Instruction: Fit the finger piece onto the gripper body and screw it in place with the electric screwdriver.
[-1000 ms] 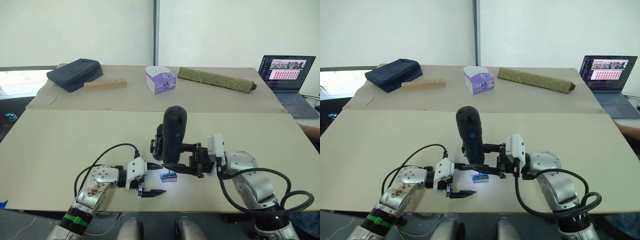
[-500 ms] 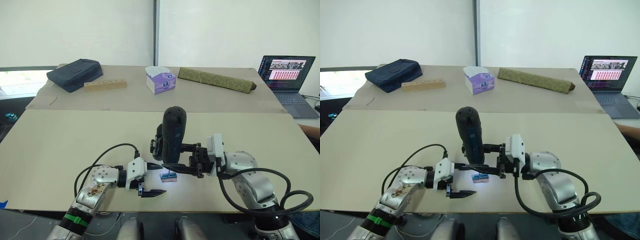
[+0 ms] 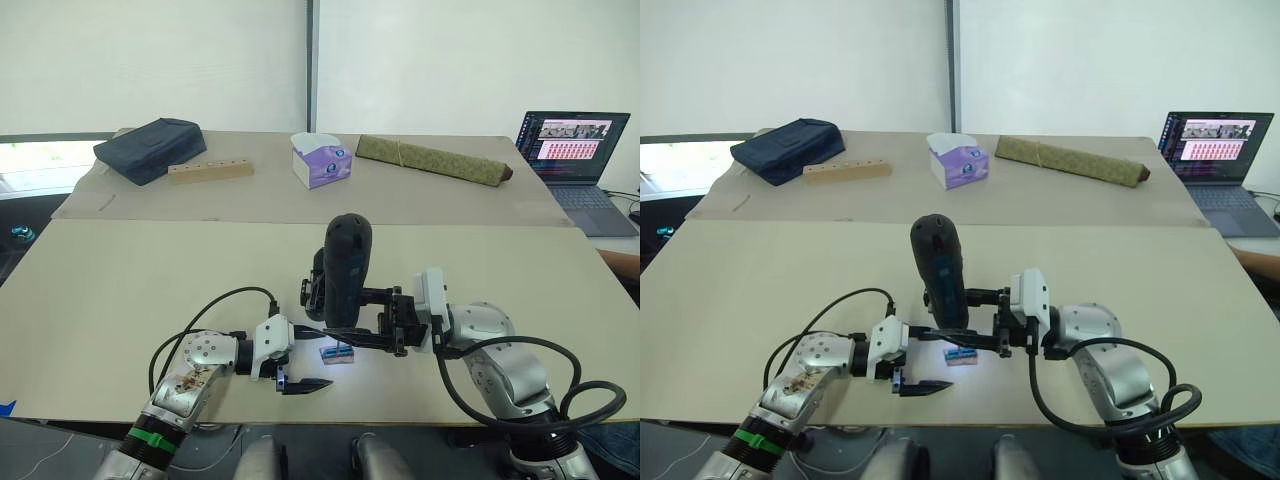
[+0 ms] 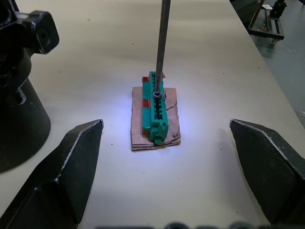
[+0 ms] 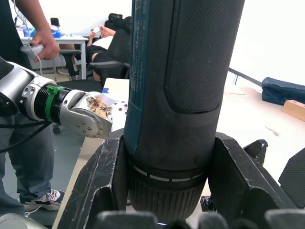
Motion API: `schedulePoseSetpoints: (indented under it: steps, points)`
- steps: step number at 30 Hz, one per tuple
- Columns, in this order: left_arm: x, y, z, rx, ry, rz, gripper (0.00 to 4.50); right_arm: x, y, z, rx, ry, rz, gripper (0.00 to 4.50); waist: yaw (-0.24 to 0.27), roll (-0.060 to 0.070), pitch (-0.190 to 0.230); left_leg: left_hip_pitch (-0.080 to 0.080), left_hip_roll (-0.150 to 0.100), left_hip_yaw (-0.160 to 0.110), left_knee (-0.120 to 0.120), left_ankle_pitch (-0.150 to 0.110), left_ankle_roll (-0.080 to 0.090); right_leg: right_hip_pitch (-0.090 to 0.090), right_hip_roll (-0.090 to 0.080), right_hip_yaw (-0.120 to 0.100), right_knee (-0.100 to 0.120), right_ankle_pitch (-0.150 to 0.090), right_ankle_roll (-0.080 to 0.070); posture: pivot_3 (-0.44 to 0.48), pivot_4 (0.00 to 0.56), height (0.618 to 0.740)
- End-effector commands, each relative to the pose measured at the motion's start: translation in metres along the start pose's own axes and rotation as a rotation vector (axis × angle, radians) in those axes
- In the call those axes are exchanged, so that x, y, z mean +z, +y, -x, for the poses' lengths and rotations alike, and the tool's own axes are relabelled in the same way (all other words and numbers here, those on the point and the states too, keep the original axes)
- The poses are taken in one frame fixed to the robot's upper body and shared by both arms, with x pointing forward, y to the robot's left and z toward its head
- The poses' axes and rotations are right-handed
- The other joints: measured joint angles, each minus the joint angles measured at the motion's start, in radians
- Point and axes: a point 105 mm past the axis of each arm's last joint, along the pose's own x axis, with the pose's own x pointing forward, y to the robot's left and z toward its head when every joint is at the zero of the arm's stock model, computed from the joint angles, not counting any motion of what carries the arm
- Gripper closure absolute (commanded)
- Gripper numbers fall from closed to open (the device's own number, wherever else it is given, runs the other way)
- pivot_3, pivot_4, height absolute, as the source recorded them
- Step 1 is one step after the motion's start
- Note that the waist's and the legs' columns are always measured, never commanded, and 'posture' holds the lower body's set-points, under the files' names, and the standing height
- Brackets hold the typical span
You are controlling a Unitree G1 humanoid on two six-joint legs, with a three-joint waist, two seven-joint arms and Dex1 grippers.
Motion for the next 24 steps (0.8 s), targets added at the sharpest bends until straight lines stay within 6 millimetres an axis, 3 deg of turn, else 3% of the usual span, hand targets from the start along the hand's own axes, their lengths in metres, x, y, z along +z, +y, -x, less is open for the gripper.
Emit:
schedulePoseSetpoints:
  steps: [1, 18, 24]
  points:
    - [-0.0074, -0.0024, -0.0027, -0.002, 0.016, 0.027, 0.03, 0.0071, 0.0004, -0.0033, 0.011, -0.028, 0.031, 2.56, 0.000, 0.000, 0.000, 0.000, 0.000, 0.000, 0.000, 0.000, 0.000, 0.000, 0.000, 0.000, 0.000, 0.000, 0.000, 0.000, 0.150, 0.740]
    - [-0.0080, -0.0014, -0.0013, 0.008, 0.018, 0.027, 0.03, 0.0026, -0.0010, -0.0059, 0.013, -0.012, 0.028, 2.56, 0.000, 0.000, -0.001, 0.001, 0.000, 0.000, 0.000, 0.000, 0.000, 0.000, 0.000, 0.000, 0.000, 0.000, 0.000, 0.000, 0.150, 0.740]
    - [-0.0039, 0.0006, -0.0005, 0.017, -0.009, 0.030, 0.03, 0.0118, -0.0012, -0.0059, 0.024, -0.044, 0.049, 2.56, 0.000, 0.000, -0.001, 0.001, 0.000, 0.000, 0.000, 0.000, 0.000, 0.000, 0.000, 0.000, 0.000, 0.000, 0.000, 0.000, 0.150, 0.740]
